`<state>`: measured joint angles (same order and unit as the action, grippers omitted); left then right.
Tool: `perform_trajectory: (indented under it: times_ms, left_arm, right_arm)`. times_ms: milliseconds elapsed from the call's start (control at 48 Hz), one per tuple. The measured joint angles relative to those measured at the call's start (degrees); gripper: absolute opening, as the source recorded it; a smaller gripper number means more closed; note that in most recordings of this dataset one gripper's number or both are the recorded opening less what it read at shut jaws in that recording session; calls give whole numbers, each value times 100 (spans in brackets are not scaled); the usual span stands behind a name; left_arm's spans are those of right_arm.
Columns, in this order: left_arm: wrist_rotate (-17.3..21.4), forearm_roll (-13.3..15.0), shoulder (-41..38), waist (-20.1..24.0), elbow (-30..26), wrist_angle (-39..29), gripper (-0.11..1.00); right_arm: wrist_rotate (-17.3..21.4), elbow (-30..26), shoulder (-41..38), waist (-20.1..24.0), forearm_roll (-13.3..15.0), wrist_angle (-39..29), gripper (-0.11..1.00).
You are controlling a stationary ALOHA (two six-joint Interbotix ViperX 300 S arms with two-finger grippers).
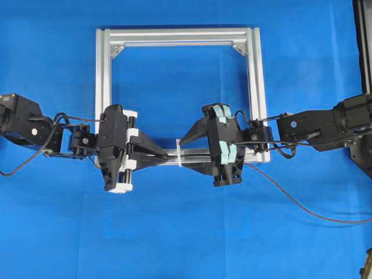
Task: Insert the wire through the string loop located in the center.
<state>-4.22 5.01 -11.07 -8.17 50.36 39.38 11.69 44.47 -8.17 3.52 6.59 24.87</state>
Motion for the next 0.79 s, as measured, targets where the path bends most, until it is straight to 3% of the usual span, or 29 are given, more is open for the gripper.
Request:
perform_trajectory:
  times_ms: [83, 146, 562, 791]
  left_arm:
    - [9, 0, 0, 0, 0, 0, 8]
    - [9, 9, 0, 9, 0, 0, 8]
    - [26, 9, 0, 0, 9, 0, 8]
    - [26, 0, 281, 0, 404, 0, 8]
  right_arm:
    - [9, 0, 0, 9, 0, -9, 88]
    - [9, 0, 0, 9, 0, -9, 96]
    - [0, 0, 0, 9, 0, -26, 94]
    - [0, 0, 0, 18, 0, -26, 94]
